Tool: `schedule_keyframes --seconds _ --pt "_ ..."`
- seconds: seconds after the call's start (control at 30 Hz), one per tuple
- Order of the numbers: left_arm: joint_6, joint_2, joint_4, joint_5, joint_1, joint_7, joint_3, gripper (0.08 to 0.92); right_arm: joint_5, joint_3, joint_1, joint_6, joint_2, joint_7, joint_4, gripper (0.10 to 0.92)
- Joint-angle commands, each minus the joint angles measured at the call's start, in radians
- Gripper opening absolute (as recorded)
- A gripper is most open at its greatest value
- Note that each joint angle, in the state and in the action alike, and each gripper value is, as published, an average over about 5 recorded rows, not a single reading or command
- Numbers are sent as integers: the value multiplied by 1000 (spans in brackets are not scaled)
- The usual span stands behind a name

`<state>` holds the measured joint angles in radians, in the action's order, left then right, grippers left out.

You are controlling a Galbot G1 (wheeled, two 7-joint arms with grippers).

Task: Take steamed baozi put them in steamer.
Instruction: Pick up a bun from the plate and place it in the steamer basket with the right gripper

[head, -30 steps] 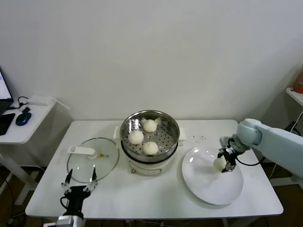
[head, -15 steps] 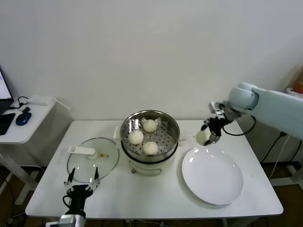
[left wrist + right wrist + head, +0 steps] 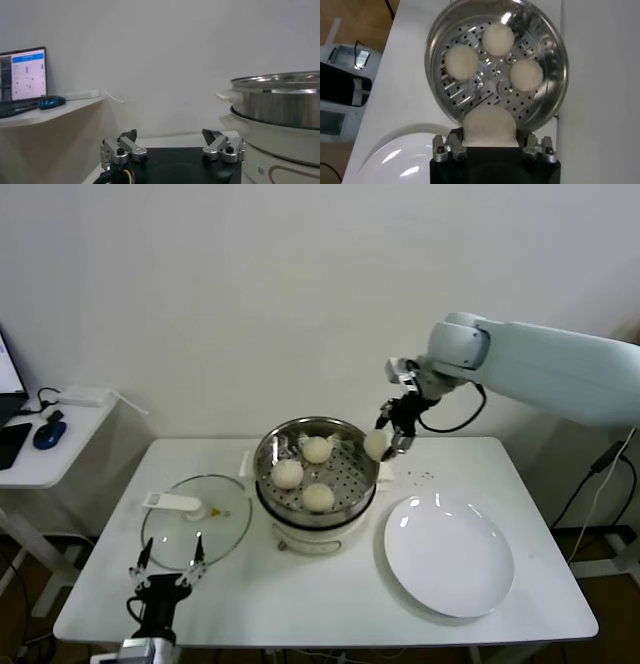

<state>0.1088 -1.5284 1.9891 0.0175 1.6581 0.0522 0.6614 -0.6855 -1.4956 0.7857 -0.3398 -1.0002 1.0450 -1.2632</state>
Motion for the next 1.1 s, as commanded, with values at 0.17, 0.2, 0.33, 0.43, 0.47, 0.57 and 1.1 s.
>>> schedule_keyframes --seconds 0.17,0.2,0.33,0.43,0.47,0.57,1.1 --pt "0 -4 -2 -9 10 1 12 823 61 43 -177 -4 -195 -13 187 679" --pt "0 -4 -3 -9 10 0 12 823 65 45 -189 -4 -201 -15 194 679" --pt "-2 -5 -3 -9 7 0 12 823 73 51 -222 -4 -223 -17 214 679" --pt "-3 -5 -6 -11 4 0 12 823 76 54 -235 -3 -235 -17 229 680" --pt "-3 -5 -7 -11 4 0 13 823 76 53 -237 -3 -237 -16 233 681" --pt "-3 -6 -9 -12 3 0 14 823 78 48 -240 -2 -240 -14 242 682" --pt "-3 -6 -14 -13 -2 0 11 823 84 43 -251 1 -263 -13 291 679"
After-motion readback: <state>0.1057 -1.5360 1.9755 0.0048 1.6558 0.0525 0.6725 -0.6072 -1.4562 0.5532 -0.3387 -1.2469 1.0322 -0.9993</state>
